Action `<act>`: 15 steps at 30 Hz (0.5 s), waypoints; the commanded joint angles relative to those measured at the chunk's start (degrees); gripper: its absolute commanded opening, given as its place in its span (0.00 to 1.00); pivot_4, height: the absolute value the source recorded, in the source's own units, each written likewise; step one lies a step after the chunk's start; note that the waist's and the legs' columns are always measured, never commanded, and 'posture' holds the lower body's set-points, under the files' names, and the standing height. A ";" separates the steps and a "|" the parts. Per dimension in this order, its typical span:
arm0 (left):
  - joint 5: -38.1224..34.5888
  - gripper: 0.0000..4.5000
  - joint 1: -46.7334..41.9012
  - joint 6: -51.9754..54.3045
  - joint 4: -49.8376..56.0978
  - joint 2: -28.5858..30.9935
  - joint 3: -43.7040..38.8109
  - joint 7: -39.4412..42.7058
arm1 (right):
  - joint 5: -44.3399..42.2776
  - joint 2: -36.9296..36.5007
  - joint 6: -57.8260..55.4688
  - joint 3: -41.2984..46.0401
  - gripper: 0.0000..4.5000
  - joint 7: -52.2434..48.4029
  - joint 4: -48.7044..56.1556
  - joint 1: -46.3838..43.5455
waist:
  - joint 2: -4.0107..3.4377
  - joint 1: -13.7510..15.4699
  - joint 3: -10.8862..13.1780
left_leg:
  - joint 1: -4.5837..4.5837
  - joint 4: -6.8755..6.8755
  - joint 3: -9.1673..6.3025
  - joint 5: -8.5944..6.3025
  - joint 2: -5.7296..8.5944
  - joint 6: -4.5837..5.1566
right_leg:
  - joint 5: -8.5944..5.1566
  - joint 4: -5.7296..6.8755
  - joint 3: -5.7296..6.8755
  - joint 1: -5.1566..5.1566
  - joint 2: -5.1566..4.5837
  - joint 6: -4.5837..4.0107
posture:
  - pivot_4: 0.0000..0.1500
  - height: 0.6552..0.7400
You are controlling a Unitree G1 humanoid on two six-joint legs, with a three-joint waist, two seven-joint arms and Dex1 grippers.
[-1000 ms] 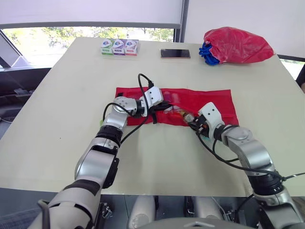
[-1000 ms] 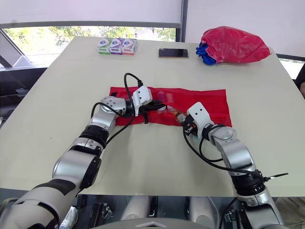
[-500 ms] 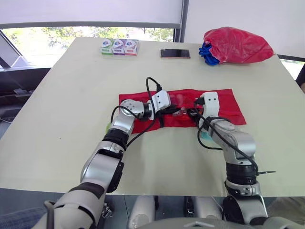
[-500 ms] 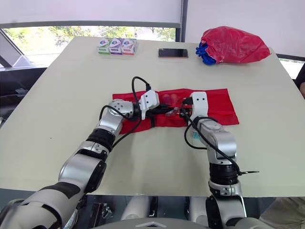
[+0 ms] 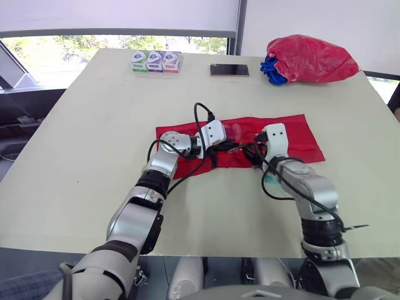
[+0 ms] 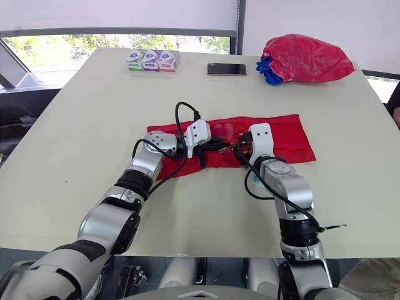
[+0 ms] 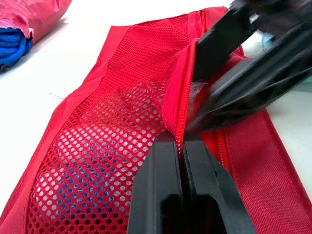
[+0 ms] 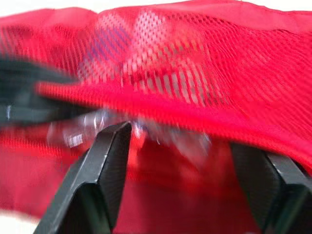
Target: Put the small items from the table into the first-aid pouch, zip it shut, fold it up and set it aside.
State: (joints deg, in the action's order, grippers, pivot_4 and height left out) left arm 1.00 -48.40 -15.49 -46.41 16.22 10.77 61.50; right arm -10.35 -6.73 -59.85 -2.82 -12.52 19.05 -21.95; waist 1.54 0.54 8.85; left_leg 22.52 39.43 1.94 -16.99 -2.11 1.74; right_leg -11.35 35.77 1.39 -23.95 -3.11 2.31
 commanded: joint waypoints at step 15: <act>-0.67 0.00 -2.13 -1.46 -0.61 0.06 -0.65 -0.43 | -2.73 -9.11 13.36 -8.91 0.02 -12.35 -2.64 -0.32 | 0.02 -0.26 -0.01 | -0.07 0.01 0.01 0.01 0.00 0.01 | 0.00 0.04 -0.06 0.01 0.04 0.01 | 1.00 1.00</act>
State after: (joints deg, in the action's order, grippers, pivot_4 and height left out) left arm 0.99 -49.03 -15.83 -47.72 16.31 10.77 61.10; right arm -13.90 -16.10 -49.80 -11.44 -24.71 16.77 -20.94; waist 1.55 0.29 8.84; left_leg 22.45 39.45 1.95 -16.98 -2.11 1.75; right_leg -11.36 35.82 1.32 -23.94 -3.06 2.32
